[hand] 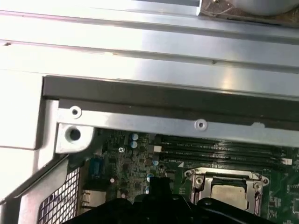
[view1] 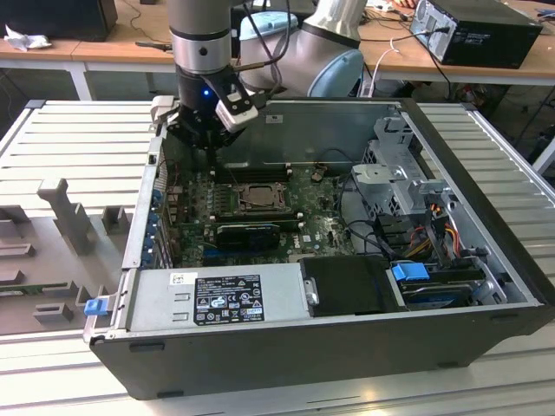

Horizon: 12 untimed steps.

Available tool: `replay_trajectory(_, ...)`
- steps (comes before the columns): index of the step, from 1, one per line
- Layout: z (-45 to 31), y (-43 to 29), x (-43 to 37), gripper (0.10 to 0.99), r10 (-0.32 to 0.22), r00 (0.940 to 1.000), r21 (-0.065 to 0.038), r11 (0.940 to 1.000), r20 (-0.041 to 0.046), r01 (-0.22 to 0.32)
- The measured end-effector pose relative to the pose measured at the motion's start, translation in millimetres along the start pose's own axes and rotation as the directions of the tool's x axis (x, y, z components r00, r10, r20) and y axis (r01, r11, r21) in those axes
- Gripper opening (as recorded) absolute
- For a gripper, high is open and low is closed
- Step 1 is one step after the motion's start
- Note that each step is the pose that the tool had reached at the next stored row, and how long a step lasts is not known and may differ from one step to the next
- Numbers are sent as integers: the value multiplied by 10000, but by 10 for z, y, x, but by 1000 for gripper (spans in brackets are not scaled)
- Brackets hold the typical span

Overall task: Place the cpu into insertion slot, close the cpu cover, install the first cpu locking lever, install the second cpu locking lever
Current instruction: 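Install the first cpu locking lever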

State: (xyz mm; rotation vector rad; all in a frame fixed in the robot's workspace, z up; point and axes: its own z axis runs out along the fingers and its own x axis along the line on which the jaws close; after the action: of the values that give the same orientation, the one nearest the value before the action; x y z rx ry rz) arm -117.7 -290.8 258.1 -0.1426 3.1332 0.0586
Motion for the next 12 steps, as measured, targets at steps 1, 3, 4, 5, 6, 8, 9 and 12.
replay_trajectory(1,2,2,-17,106,2,10000,-1,10000,1,-2)
replay_trajectory(3,3,2,-66,106,11,10000,1,10000,1,-11)
replay_trajectory(4,3,1,-73,106,16,10000,2,10000,0,-16)
replay_trajectory(5,3,1,-82,106,20,10000,1,10000,0,-20)
replay_trajectory(6,4,-1,-98,106,20,10000,1,10000,2,-20)
replay_trajectory(8,4,-3,-117,106,20,10000,1,10000,1,-20)
replay_trajectory(9,3,-4,-125,106,20,10000,2,10000,0,-20)
replay_trajectory(12,4,-6,-152,106,19,10000,0,10000,2,-19)
